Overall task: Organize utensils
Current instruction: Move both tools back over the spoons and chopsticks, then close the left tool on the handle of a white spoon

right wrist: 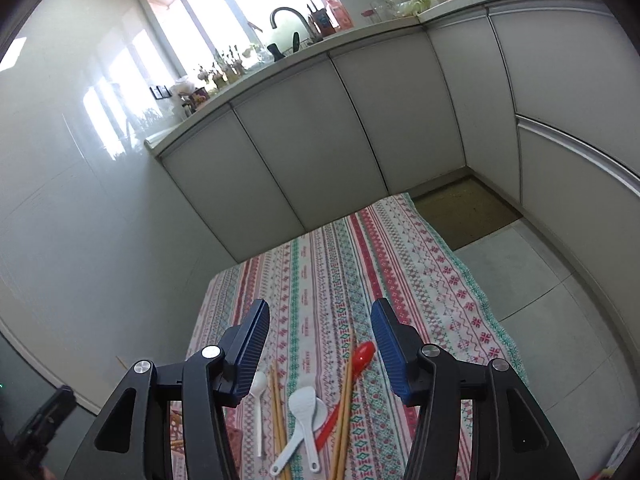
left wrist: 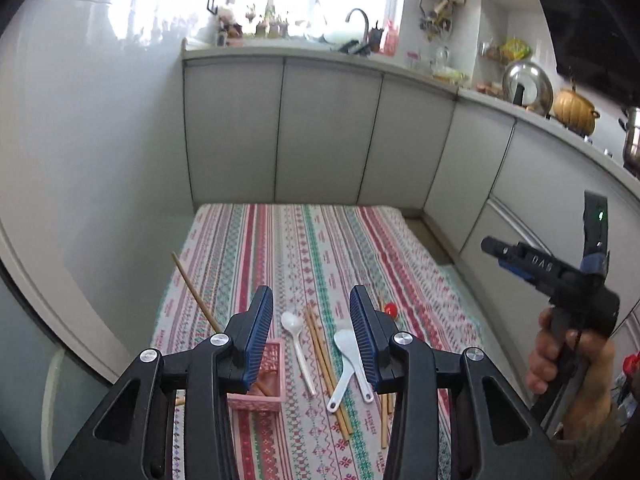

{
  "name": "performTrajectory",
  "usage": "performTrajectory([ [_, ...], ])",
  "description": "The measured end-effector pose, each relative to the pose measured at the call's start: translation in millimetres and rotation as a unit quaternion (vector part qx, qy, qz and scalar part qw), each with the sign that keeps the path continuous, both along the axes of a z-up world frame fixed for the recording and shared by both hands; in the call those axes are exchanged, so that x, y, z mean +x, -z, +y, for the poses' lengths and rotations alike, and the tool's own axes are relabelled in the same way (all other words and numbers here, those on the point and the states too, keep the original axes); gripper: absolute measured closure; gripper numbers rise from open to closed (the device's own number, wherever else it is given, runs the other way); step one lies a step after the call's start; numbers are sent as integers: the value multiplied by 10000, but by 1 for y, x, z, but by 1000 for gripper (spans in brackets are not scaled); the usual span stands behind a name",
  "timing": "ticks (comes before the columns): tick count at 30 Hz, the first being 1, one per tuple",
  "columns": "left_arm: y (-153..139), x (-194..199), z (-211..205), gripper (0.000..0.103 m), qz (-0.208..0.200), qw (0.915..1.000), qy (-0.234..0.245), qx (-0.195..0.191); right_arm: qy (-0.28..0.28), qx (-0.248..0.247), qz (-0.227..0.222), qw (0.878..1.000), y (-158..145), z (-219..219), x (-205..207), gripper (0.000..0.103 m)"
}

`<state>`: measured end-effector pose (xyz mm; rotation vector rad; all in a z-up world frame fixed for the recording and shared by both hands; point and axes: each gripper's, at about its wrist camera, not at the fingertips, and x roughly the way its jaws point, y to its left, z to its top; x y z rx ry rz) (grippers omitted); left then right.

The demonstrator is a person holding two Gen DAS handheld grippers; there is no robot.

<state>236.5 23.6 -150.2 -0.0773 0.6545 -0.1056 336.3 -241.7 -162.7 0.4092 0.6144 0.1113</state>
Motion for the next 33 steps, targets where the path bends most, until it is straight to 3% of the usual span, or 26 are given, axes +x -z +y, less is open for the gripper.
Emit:
performTrajectory([
  [7,31,33,-16,61,580,9981,81,-183,-24,128,323,9994,10,-11,9,49],
  [18,94,98,-39,62,1537,9871,50,-433,-265,-341,718,9965,31,-8,19,49],
  [24,121,141,-43,67,1912,9810,-320,-62,-260,-28,1095,9936,49,-17,29,49],
  [28,148,169,-46,67,2286,9704,-733,279,-255,284,1198,9921,54,-18,34,49],
  [33,182,200,-40,66,2766,9557,-977,239,-397,287,1220,9913,56,-11,37,49],
])
